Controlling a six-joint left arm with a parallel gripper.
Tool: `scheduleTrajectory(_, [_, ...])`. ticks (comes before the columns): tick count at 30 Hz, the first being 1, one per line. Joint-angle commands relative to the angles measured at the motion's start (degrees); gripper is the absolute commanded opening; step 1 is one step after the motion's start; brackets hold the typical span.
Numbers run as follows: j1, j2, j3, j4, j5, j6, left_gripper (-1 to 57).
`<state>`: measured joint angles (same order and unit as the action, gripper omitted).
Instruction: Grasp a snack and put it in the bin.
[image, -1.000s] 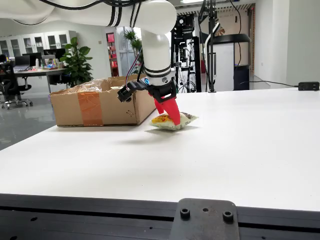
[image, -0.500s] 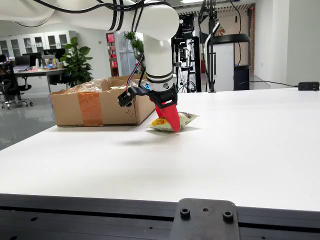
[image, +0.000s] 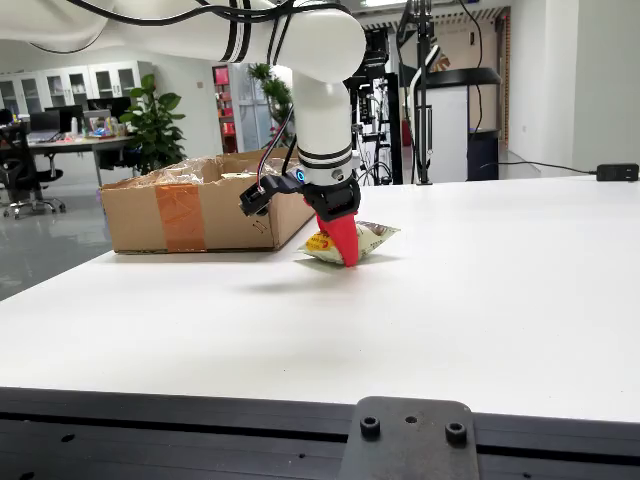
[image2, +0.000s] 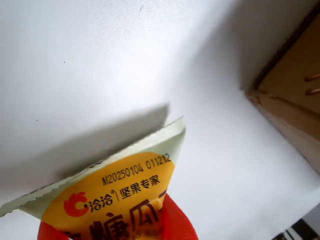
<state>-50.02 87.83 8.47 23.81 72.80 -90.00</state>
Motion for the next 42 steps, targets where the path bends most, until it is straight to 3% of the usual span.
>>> scheduleTrajectory(1, [-0.2, 0.0, 0.0, -0.5, 0.0, 0.0, 21.1])
scheduleTrajectory(10, [-1.0, 0.0, -1.9, -0.6, 0.1, 0.0, 12.9])
scheduleTrajectory(30, [-2.0, -3.1, -8.2, 0.3, 1.3, 0.0, 9.6])
scheduleTrajectory(35, [-1.7, -8.3, -3.6, 0.5, 1.6, 0.0, 9.6])
scheduleTrajectory(42, [-1.0, -20.3, 10.4, 1.5, 1.5, 0.0, 9.5])
